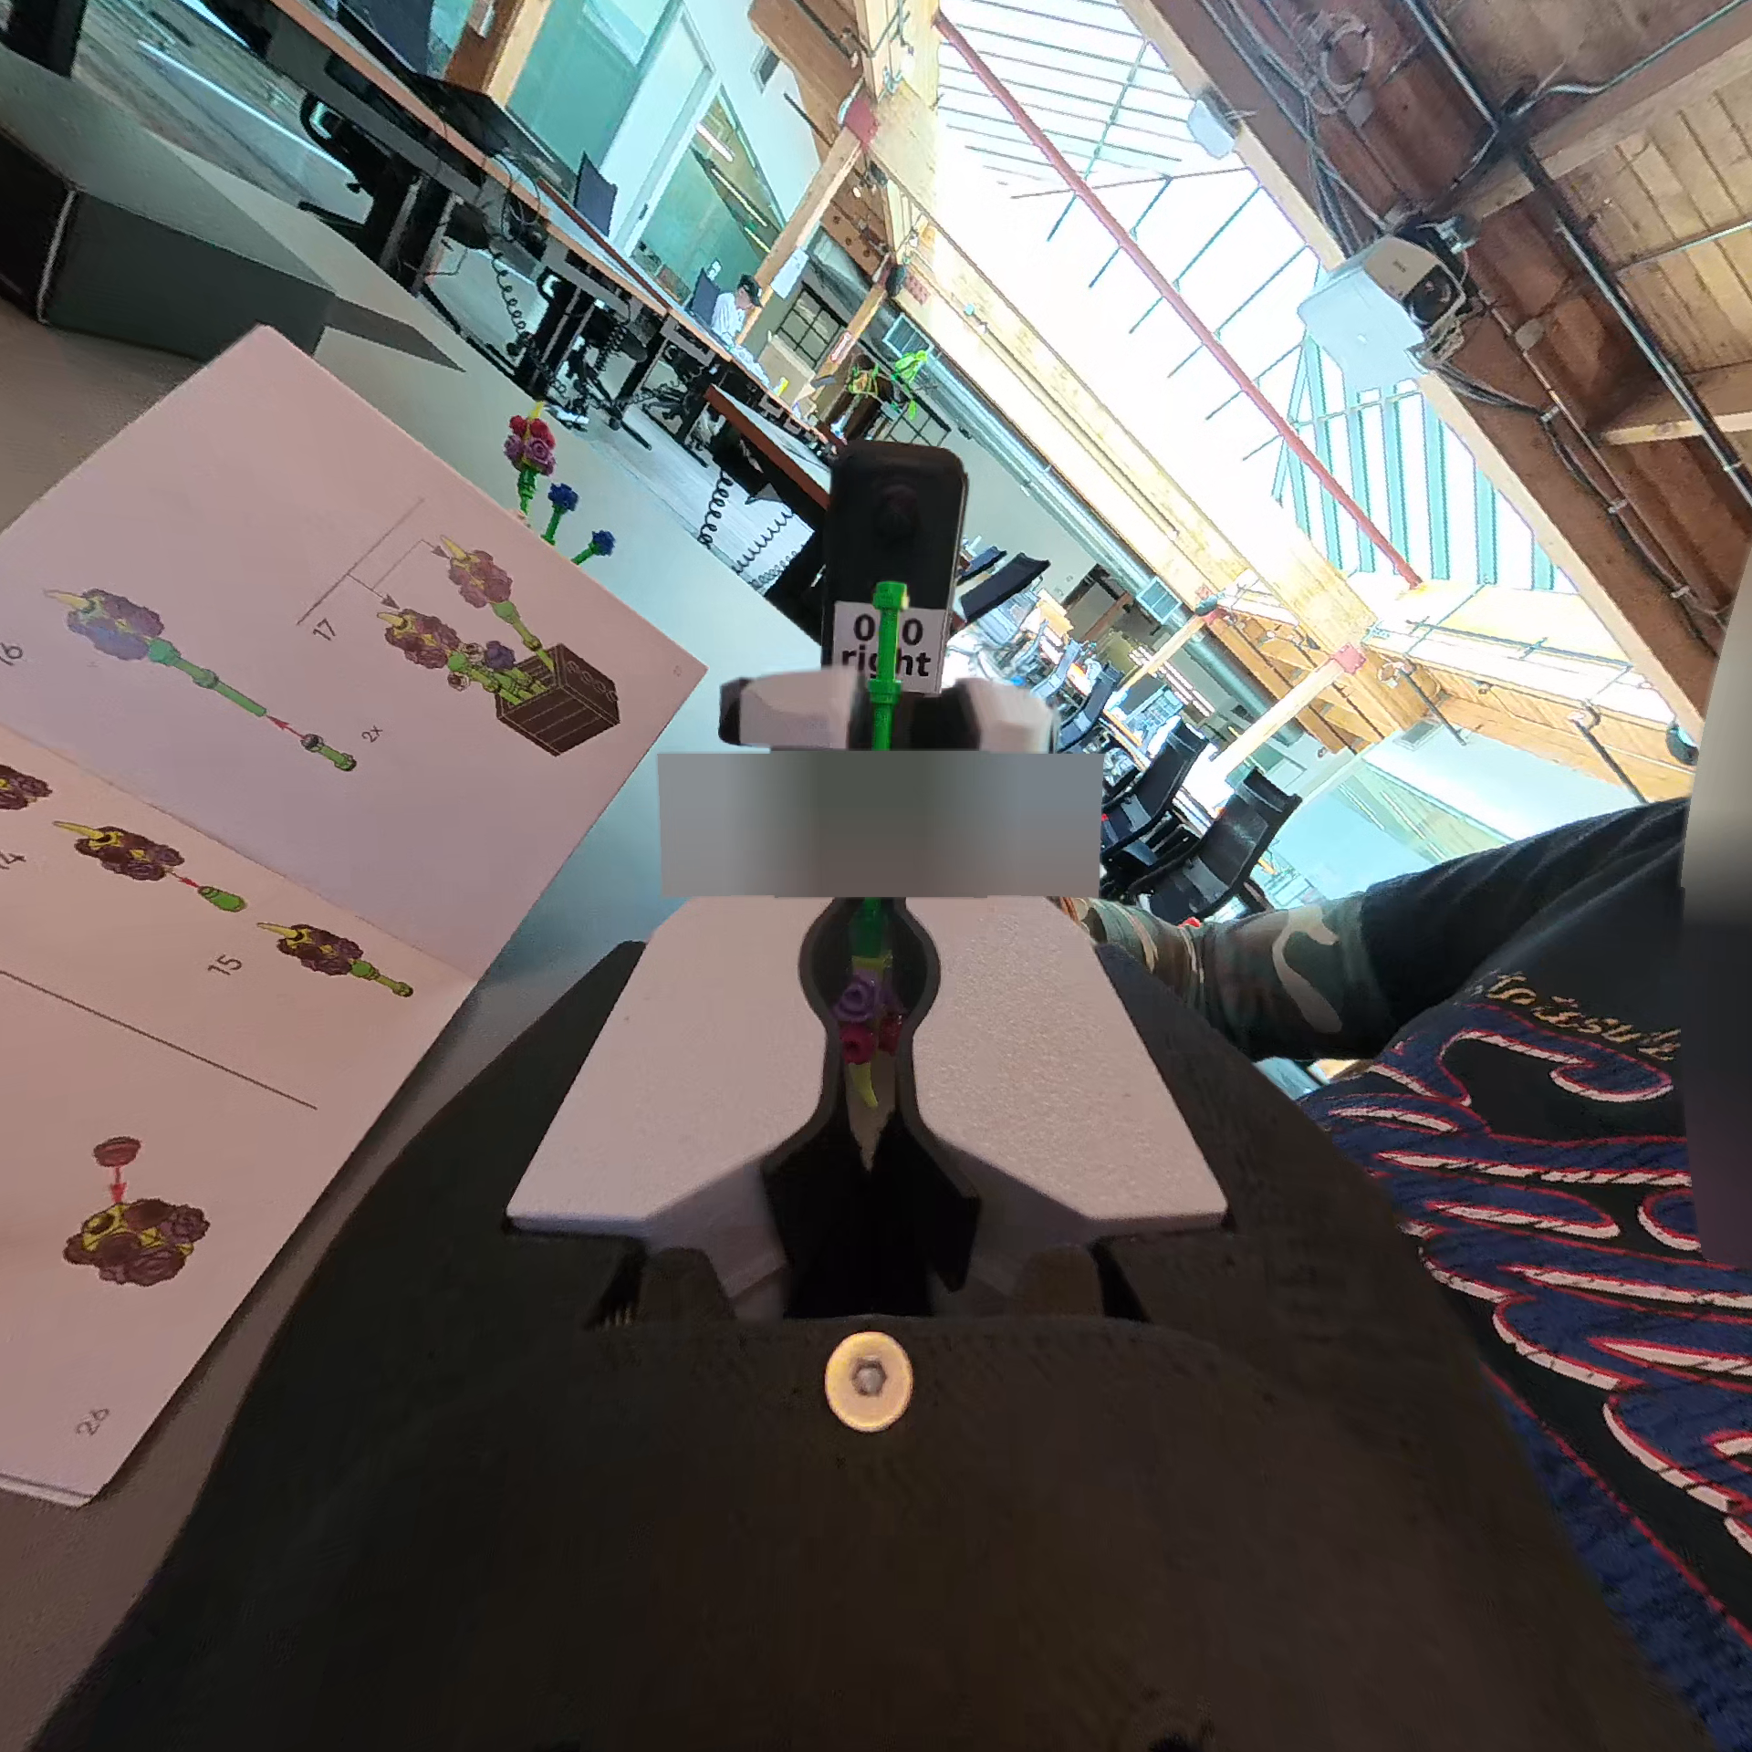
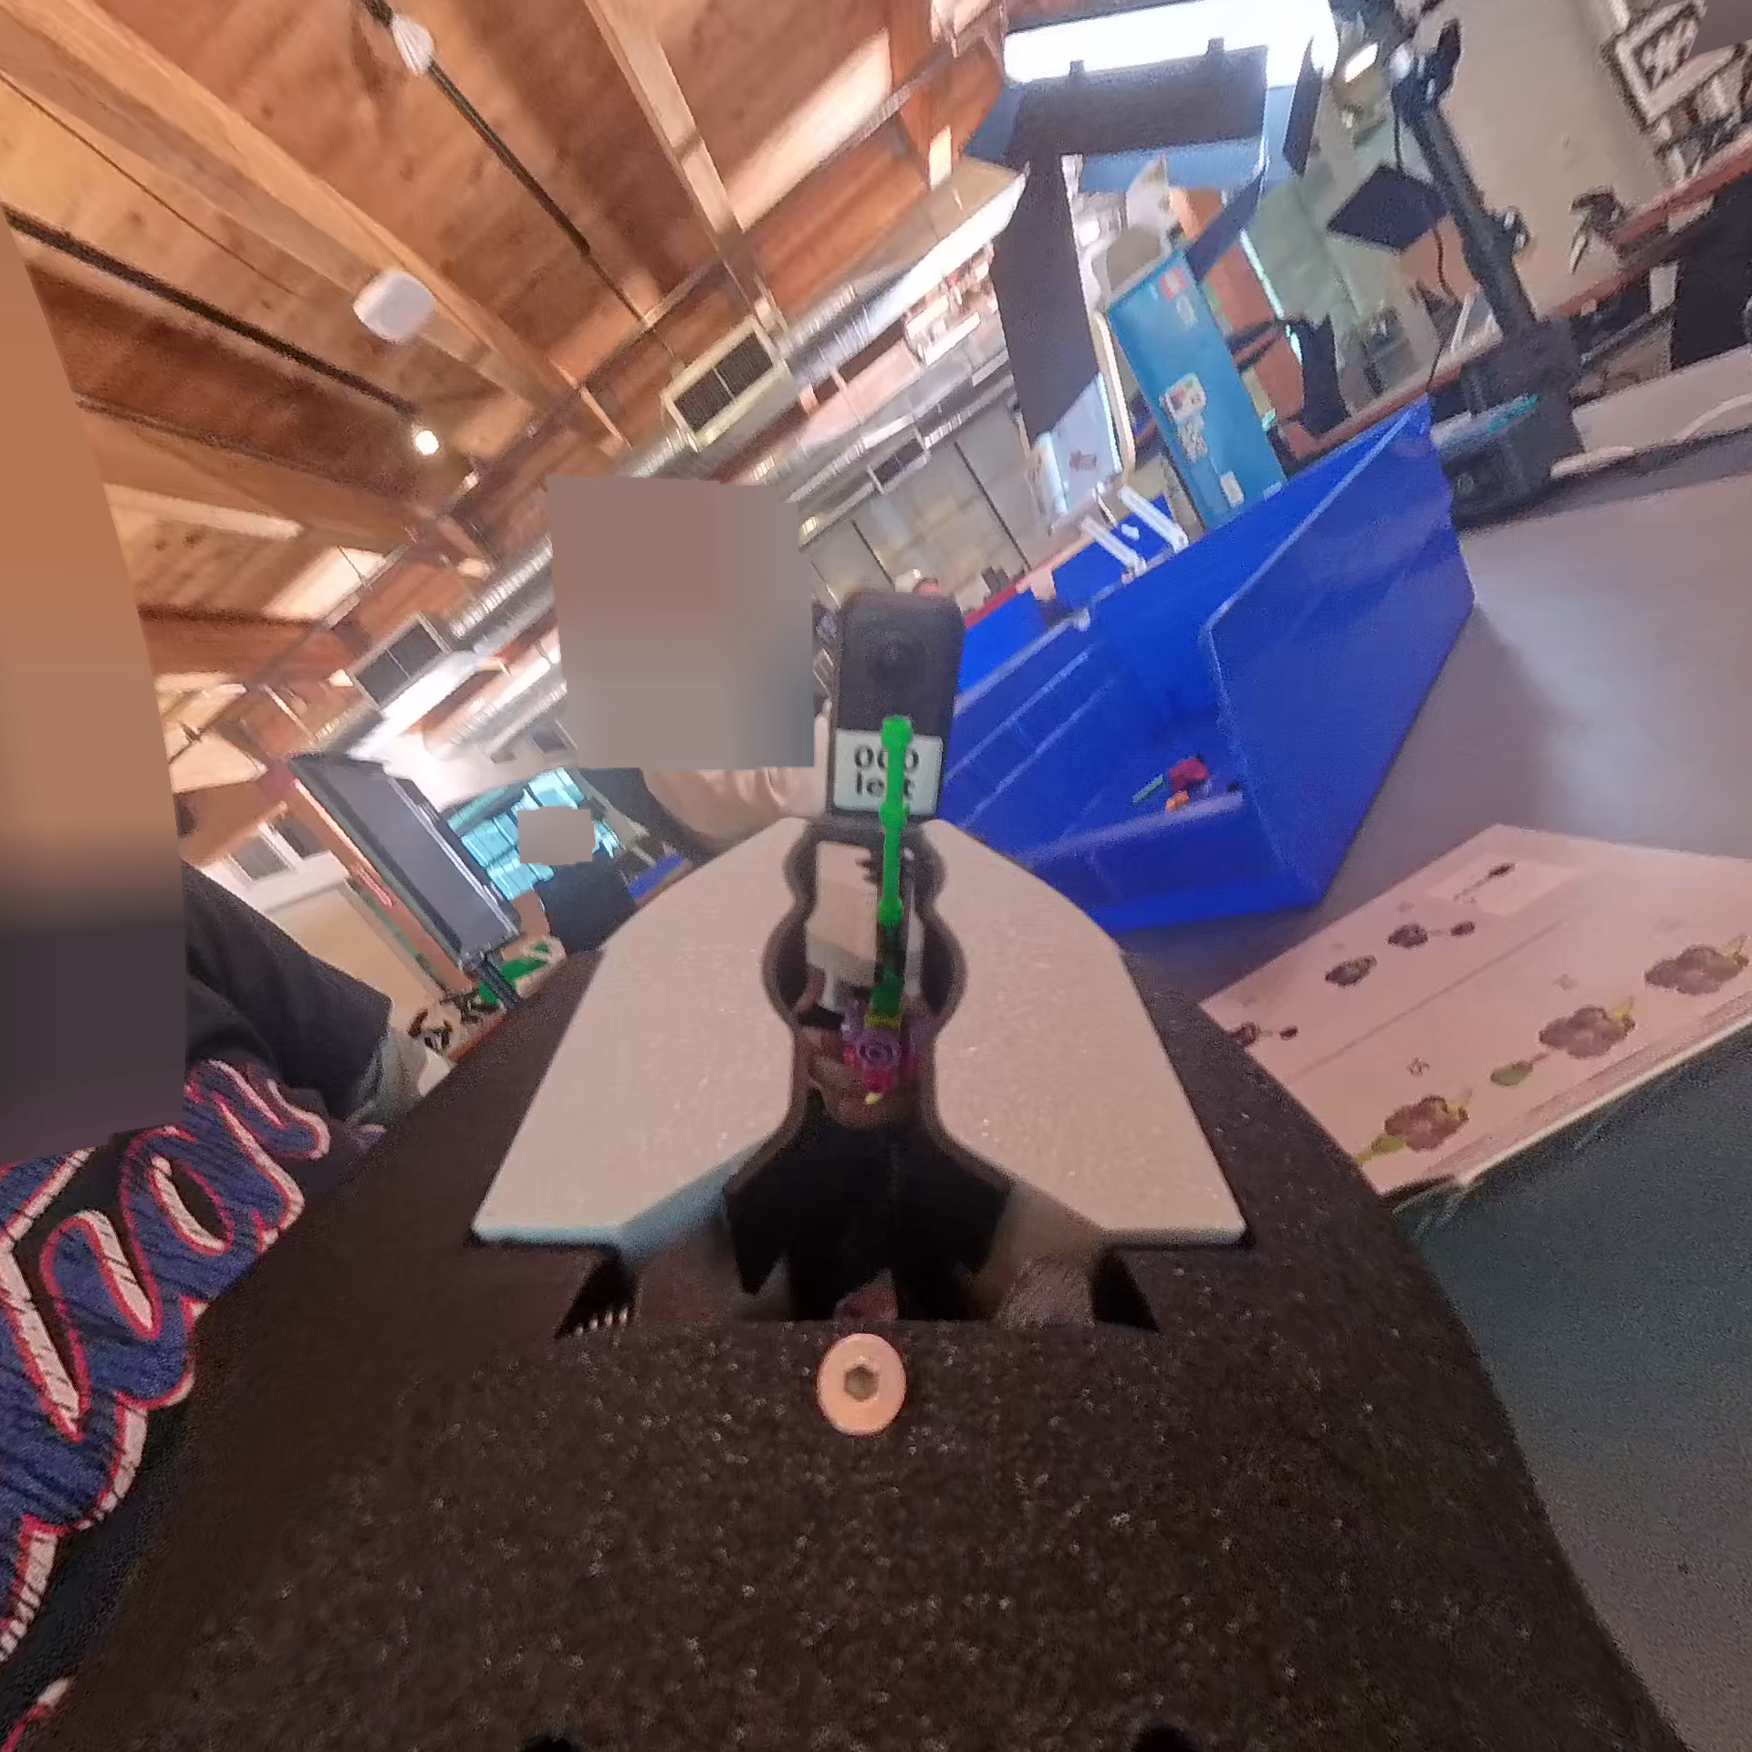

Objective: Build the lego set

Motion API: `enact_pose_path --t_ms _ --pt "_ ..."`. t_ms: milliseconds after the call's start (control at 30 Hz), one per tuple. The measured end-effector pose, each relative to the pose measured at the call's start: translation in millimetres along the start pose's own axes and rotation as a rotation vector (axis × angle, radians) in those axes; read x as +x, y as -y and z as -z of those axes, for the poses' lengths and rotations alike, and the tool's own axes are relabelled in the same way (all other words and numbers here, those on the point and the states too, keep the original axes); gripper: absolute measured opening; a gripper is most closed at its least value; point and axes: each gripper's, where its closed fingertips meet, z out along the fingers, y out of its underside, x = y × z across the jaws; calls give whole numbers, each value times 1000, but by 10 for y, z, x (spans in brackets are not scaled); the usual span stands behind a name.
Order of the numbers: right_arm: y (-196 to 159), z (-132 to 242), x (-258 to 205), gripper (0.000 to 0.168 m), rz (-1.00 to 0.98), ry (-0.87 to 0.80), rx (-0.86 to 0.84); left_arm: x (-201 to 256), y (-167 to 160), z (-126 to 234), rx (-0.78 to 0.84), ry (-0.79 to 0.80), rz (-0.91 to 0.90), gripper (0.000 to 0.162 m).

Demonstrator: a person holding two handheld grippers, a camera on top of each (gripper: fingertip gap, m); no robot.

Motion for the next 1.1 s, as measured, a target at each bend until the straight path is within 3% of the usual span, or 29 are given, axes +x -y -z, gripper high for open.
enact_pose_path --t_ms 133,233,600,767,833,900,1100 --pt "157 76 21 17 19 -15 82 14 -41 -24 -32 -6 -5 2" --pt "135 62 6 3 45 -13 66 25 -68 -43 -54 -8 -14 2" --pt "138 84 -3 3 -24 18 72 17 -77 -60 -68 -14 11 12" --pt "126 87 2 3 -27 16 64 38 -45 -51 -49 -32 15 25" --pt "88 69 -1 3 -33 19 44 39 -30 -47 -37 -29 7 20" --pt "56 49 -8 3 -36 23 29 49 -4 -42 -17 -31 -4 4" --pt "31 34 -21 3 -9 15 20 71 12 -21 11 -25 -50 2"
